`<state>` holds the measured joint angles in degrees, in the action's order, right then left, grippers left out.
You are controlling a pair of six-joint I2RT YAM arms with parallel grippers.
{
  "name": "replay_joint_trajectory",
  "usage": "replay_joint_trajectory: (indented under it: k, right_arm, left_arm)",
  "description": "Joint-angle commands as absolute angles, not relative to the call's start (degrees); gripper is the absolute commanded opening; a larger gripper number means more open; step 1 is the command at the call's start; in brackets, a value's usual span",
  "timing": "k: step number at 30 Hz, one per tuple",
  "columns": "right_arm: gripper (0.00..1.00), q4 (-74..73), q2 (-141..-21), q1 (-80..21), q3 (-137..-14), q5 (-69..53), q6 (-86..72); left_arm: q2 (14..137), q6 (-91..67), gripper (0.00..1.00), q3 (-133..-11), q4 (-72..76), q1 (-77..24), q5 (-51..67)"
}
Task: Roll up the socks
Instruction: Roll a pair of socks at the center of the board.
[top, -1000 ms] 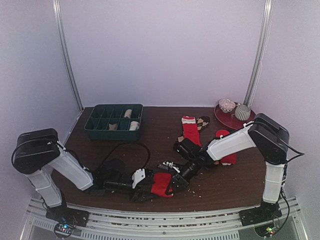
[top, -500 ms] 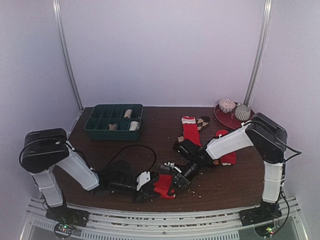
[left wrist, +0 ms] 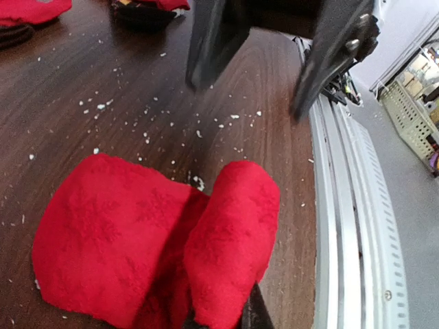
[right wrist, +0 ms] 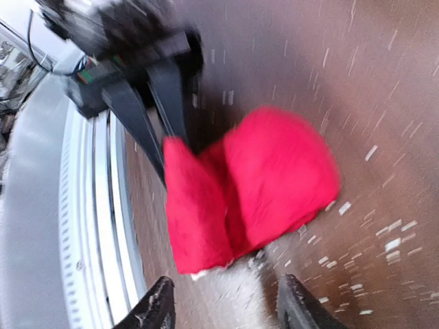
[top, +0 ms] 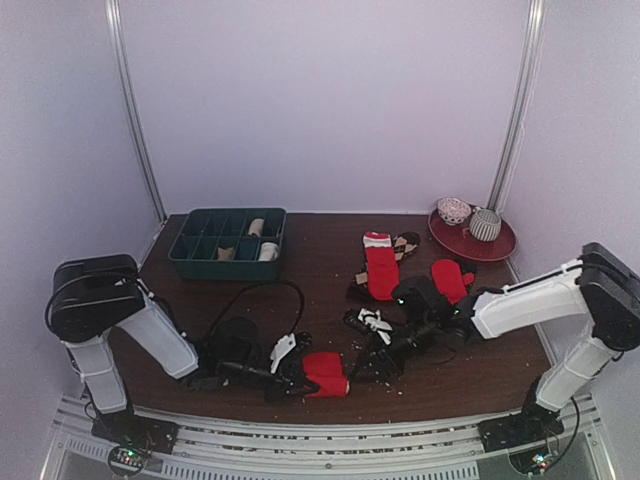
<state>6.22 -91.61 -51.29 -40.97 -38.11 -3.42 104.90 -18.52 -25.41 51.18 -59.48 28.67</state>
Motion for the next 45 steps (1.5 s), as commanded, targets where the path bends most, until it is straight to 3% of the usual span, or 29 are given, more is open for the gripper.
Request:
replay_joint_trajectory:
  k: [1,10,21,25,33,34,38,43,45]
  right_arm:
    - [0.54,24.16,-80.43,-55.77,-35.37,-21.99,3.21]
    - [0.58,16.02,-86.34,-68.04,-39.0,-8.71,18.24]
    - [0.61,16.94,-93.3,-70.19,-40.18,-4.14,20.47]
    - [0.56,17.74,-95.44,-70.72,-40.6,-4.39,19.88]
    - [0.31,15.02,-99.16,-70.75,-42.11,-8.49,15.69]
    - [0.29,14.29,-98.95,-70.66,-42.29,-9.38,14.66]
    - [0.25,6.32,-98.98,-68.95,-45.09,-15.24,9.68]
    - [0.24,-5.79,-100.84,-63.76,-49.39,-25.5,4.4]
    - [0.24,-9.79,-102.51,-61.69,-50.82,-29.77,3.1]
  left_arm:
    - [107.22,-30.6,0.0,-23.83,40.65,-58.37,33.67]
    - [109.98,-34.93,0.0,-25.67,30.93,-56.08,34.96]
    - [111.63,-34.89,0.0,-25.41,31.18,-55.82,35.74]
    - [112.26,-34.7,0.0,-25.37,31.33,-55.72,36.4]
    - [112.52,-33.99,0.0,-25.81,32.4,-55.46,37.27]
    - [112.0,-33.23,0.01,-26.06,32.19,-55.46,36.82]
    - [105.78,-27.13,0.25,-26.37,30.19,-55.46,31.64]
    - [89.49,-18.51,0.41,-23.38,30.1,-55.54,18.33]
    - [83.46,-13.82,0.51,-20.21,34.74,-56.09,15.23]
